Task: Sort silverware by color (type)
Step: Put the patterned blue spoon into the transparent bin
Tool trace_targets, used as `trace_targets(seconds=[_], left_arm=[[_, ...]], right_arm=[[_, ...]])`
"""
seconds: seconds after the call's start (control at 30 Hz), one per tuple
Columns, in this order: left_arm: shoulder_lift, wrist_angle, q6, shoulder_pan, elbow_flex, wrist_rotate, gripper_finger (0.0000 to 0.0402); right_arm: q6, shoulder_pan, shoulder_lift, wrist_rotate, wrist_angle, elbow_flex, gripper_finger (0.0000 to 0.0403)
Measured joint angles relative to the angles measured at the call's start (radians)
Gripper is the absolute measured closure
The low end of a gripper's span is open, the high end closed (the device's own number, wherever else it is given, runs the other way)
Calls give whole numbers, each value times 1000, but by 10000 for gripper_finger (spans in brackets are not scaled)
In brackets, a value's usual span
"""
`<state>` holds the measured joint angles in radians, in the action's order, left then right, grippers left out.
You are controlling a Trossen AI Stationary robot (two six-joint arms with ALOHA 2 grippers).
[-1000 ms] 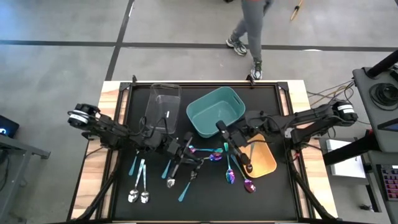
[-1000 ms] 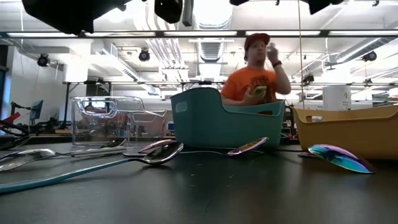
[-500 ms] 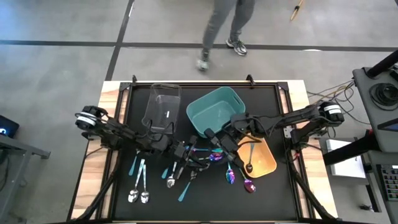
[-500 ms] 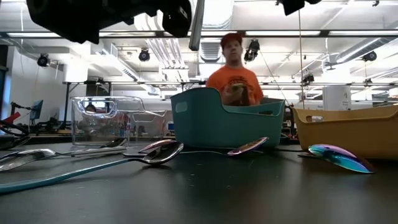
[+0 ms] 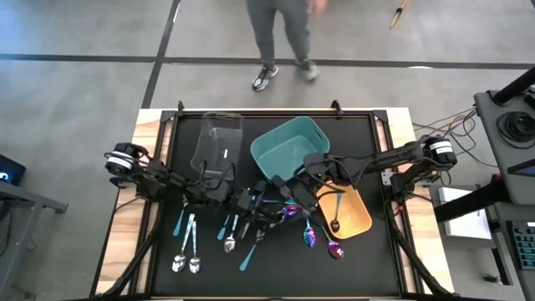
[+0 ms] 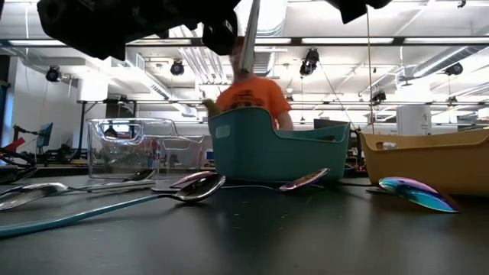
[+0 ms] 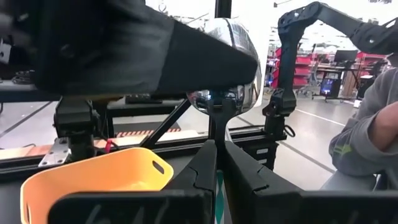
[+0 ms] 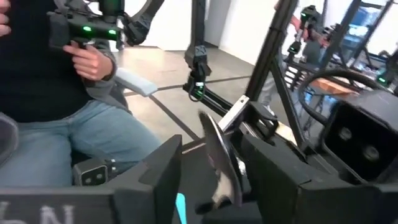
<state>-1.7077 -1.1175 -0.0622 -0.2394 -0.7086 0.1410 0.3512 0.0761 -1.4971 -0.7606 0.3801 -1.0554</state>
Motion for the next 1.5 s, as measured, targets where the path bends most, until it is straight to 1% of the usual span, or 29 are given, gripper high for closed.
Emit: trace_targets(seconds=[0.1, 0.3, 0.37, 0.6, 0.7, 0.73, 0.8, 0.87, 1.03, 1.13, 1.2, 1.3, 1.4, 1.5], left_arm=[[0, 3, 0, 0, 0, 2, 401], [0, 7, -3, 1, 0, 2, 401], [0, 7, -3, 0, -1, 0, 401], [0, 8, -3, 1, -1, -3, 401], [0, 7, -7, 1, -1, -13, 393], [0, 7, -14, 0, -1, -24, 386], [1, -2, -33, 1, 0, -48, 369], [2, 0, -44, 2, 0, -52, 349], [7, 15, -45, 2, 0, -53, 288], [28, 58, -30, 3, 0, -58, 256], [57, 121, -26, 4, 0, -86, 242], [121, 250, -25, 4, 0, -170, 232], [197, 375, -8, 1, 0, -279, 231], [269, 475, 9, -15, 0, -434, 230]], right_arm=[[0, 0, 0, -7, 1, 0, 281], [6, -1, 0, 0, 1, 0, 365], [13, -2, 0, 17, 6, 0, 384], [16, -2, 0, 18, -2, 0, 388], [7, -2, 0, 18, -4, 0, 388], [-3, -2, 0, 16, -7, 0, 389], [-29, -1, 2, -29, -26, 5, 390], [-37, 1, 3, -35, -29, 5, 390], [-46, -8, 16, -6, -41, 4, 390], [-56, -11, 29, -7, -72, 4, 390], [-54, -17, 45, 11, -114, 4, 390], [-25, -21, 81, 102, -213, 4, 390], [-7, -18, 120, 210, -301, 3, 390], [-13, -19, 150, 341, -321, 12, 390]])
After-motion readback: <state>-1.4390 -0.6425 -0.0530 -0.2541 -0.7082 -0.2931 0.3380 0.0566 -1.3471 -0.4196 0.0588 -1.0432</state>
